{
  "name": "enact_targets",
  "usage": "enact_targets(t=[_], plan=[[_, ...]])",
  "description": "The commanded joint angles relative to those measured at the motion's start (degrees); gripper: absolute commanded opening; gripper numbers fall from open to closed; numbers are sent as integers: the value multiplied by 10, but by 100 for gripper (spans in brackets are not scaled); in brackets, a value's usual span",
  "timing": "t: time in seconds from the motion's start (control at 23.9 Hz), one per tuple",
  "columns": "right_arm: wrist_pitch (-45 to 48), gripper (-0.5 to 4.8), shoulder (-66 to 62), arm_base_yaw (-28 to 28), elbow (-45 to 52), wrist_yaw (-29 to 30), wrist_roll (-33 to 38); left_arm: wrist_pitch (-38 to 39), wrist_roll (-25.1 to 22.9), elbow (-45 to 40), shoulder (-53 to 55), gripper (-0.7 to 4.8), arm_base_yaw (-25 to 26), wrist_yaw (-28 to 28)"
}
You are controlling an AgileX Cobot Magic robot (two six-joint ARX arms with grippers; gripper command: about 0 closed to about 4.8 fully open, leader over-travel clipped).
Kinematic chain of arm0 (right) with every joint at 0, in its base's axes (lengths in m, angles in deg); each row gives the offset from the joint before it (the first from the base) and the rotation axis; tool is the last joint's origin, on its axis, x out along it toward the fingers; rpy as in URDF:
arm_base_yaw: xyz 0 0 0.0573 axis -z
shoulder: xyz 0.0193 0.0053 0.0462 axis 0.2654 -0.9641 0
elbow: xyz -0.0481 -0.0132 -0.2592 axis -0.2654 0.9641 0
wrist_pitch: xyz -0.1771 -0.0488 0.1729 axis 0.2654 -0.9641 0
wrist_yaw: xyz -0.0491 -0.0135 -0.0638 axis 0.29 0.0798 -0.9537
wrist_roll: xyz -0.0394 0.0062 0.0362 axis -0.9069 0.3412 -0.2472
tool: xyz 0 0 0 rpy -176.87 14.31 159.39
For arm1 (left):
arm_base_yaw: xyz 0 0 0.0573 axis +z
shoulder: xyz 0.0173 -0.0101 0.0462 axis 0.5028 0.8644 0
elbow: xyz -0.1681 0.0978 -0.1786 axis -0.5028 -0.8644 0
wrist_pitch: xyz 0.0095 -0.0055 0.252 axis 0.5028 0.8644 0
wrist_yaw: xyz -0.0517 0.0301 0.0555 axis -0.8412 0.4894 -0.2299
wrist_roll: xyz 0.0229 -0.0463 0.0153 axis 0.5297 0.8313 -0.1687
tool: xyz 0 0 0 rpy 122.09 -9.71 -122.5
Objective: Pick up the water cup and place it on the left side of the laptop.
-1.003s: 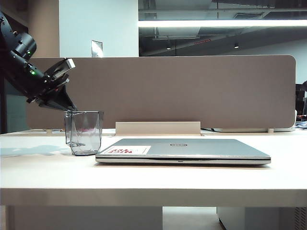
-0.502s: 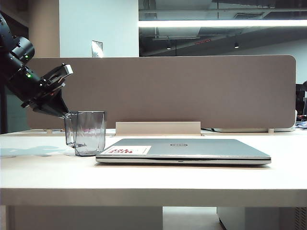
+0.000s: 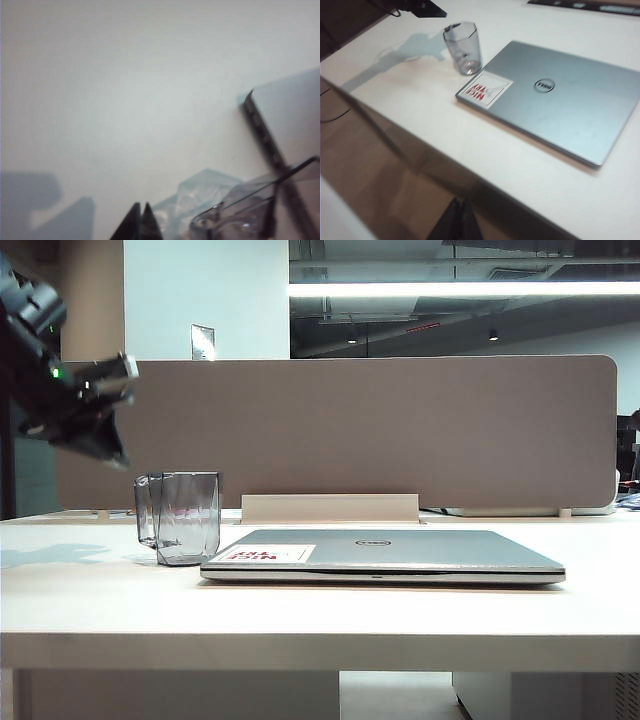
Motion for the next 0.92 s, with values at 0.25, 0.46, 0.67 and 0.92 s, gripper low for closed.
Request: enact_targets(t=[0.25,0.46,0.67,0.92], plan=[[4,-7,139,0,47,-127,17,27,31,-36,-87,-6,-1,-18],[86,-7,198,1,133,-155,45,-25,31,-171,-197,-6,-4,-33],[210,-7,198,0,200,-158,64,-64,34,-260,-273,-6,-19,-26],[311,-7,199,0,301,-166,60,-63,35,-302,-330,-6,-34,-26]])
